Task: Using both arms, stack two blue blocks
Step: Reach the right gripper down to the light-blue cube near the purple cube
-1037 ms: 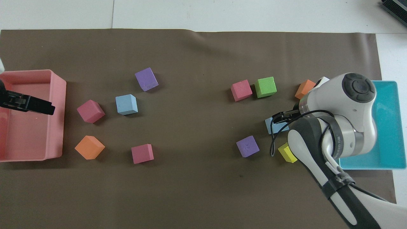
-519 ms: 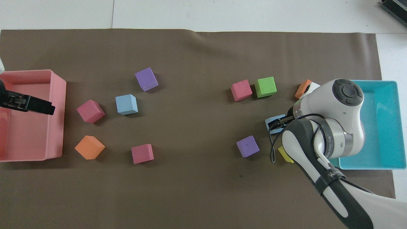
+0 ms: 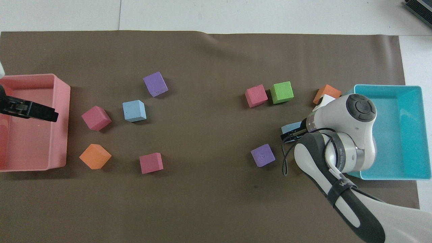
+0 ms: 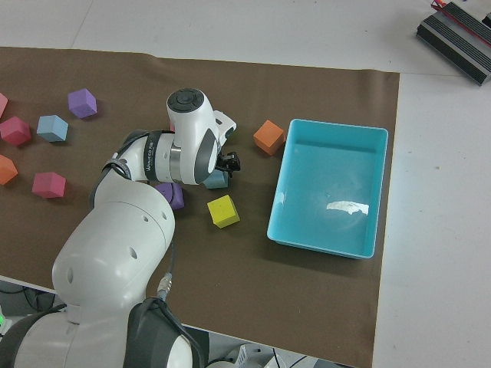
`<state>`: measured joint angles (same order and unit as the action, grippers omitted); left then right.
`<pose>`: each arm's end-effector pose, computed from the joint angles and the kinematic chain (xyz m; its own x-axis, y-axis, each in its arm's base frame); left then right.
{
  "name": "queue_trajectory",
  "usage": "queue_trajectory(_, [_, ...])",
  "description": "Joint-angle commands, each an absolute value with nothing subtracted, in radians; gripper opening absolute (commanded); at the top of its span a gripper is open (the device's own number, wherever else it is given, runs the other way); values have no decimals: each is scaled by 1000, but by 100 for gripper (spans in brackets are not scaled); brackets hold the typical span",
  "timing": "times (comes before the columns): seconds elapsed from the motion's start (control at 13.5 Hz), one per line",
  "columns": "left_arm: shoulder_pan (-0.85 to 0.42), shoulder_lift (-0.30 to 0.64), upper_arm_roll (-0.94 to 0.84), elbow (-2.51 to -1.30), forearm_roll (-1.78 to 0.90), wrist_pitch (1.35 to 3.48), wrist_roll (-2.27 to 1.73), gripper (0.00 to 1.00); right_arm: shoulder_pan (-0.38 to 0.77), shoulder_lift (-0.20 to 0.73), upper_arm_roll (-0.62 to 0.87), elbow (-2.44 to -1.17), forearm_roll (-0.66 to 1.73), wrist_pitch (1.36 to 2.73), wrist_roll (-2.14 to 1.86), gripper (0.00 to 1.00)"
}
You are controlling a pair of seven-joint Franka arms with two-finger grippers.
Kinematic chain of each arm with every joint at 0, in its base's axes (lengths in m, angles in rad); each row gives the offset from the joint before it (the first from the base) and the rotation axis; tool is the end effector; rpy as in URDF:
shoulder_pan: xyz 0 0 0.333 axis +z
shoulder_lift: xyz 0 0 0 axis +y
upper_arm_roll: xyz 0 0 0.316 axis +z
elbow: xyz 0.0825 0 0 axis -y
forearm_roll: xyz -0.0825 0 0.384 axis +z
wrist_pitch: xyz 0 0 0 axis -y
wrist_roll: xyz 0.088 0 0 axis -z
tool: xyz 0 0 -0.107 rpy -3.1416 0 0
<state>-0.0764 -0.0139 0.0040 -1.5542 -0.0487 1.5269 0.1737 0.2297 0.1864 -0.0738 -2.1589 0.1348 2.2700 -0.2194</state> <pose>0.5441 -0.0449 0.6362 0.9694 -0.2455 -0.0047 -0.2450 -0.9682 0.0503 0.5444 0.0893 0.3057 0.9571 0.2838 -0.0579 0.2775 -0.9558 -0.0975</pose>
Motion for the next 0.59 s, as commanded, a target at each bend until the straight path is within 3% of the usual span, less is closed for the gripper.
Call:
queue_trajectory(0.0, [-69,-34,3,-1572,-60,1526,184,100,232,189,-75,-2177,158,2298,-255,100])
queue_trajectory(0.3, [-69,-34,2,-1572,-60,1526,184,100,232,196,-75,-2181,156,2318,-255,100])
queue_trajectory(0.37, [-69,-34,3,-1572,-60,1526,184,100,232,205,-75,-2183,156,2321,-255,96])
queue_trajectory(0.44, [-69,-34,2,-1572,-60,1528,184,100,232,210,-75,-2183,156,2327,-253,81])
queue_trajectory(0.52, [-69,-34,2,-1572,-60,1526,184,100,232,212,-75,-2183,156,2330,-256,59])
